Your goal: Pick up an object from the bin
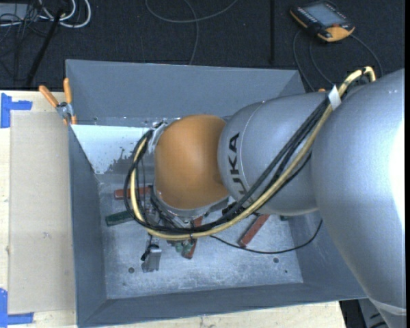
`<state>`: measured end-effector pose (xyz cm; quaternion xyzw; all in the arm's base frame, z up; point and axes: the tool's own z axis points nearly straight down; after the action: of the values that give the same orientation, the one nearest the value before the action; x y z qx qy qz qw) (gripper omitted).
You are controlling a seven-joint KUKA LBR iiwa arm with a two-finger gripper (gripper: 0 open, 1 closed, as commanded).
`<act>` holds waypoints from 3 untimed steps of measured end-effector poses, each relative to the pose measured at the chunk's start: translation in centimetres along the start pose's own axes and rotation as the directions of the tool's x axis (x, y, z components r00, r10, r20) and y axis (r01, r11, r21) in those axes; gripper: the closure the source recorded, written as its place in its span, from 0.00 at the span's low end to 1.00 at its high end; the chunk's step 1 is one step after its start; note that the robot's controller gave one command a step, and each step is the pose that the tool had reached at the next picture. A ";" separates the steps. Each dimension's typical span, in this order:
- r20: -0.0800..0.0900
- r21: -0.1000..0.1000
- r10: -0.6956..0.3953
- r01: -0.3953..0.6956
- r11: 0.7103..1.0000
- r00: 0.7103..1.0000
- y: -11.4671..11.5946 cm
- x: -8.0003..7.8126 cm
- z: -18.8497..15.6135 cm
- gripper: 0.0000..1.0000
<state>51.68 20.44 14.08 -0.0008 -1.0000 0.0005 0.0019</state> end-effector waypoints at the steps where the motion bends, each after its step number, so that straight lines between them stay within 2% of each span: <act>1: 0.013 -0.003 -0.039 0.039 0.999 0.999 -0.7 -6.0 5.5 0.00; 2: 0.001 0.001 -0.130 0.130 0.992 0.992 -0.6 -7.8 5.7 0.00; 3: 0.006 -0.001 -0.113 0.113 0.994 0.994 1.3 -7.4 4.0 0.00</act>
Offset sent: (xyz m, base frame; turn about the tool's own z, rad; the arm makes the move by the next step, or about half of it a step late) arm 0.0863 -0.0001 -0.0087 -0.2193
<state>59.08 21.68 10.04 0.0558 -0.9984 -0.0005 -0.0012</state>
